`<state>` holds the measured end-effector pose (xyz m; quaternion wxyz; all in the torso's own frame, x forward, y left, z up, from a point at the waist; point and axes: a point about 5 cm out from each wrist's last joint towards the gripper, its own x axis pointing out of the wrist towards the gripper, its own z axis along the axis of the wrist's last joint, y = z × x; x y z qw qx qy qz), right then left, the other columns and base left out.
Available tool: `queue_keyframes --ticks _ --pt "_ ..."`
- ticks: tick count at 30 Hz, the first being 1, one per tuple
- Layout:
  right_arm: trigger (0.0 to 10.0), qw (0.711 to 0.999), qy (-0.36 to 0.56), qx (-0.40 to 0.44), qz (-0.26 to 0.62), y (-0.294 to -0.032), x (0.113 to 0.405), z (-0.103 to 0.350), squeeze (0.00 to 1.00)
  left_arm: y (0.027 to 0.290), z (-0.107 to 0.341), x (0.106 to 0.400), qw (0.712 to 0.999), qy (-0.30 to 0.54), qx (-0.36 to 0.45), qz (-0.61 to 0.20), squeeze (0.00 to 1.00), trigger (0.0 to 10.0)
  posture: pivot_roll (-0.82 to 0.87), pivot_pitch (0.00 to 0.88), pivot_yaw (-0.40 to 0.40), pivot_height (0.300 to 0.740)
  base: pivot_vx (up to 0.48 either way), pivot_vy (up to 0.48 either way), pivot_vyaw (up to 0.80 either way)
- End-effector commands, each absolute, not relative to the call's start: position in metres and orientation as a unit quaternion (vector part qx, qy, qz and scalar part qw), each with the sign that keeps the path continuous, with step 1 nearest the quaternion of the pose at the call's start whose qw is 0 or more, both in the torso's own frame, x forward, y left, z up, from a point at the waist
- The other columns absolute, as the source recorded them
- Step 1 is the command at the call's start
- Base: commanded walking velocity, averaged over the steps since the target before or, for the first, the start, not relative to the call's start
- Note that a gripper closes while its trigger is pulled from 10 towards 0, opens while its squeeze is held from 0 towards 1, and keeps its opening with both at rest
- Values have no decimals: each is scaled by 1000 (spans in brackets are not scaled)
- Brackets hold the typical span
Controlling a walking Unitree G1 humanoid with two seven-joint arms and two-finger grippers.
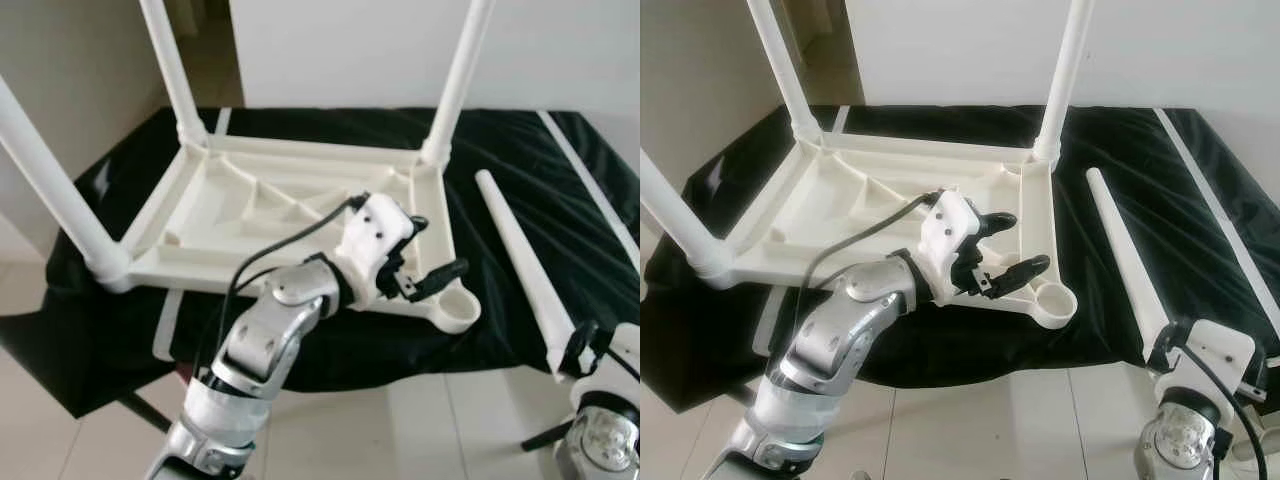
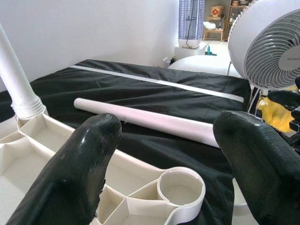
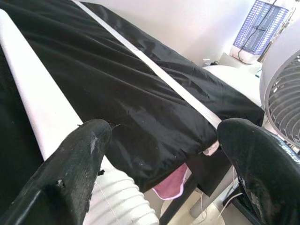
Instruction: Building children table
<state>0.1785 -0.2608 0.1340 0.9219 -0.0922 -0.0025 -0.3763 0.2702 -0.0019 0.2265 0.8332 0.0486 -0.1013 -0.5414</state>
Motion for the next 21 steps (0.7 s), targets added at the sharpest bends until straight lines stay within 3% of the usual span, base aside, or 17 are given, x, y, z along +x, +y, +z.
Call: queue_keyframes --ticks 1,21 --pt "10000 923 2 -81 -376 -262 177 131 0 -3 227 269 834 -99 43 -541 0 10000 -100 77 -4 740 0 0 0" --pt "10000 953 11 19 -302 -258 182 118 0 -2 228 267 834 -100 43 -542 0 10000 -93 79 0 740 0 0 0"
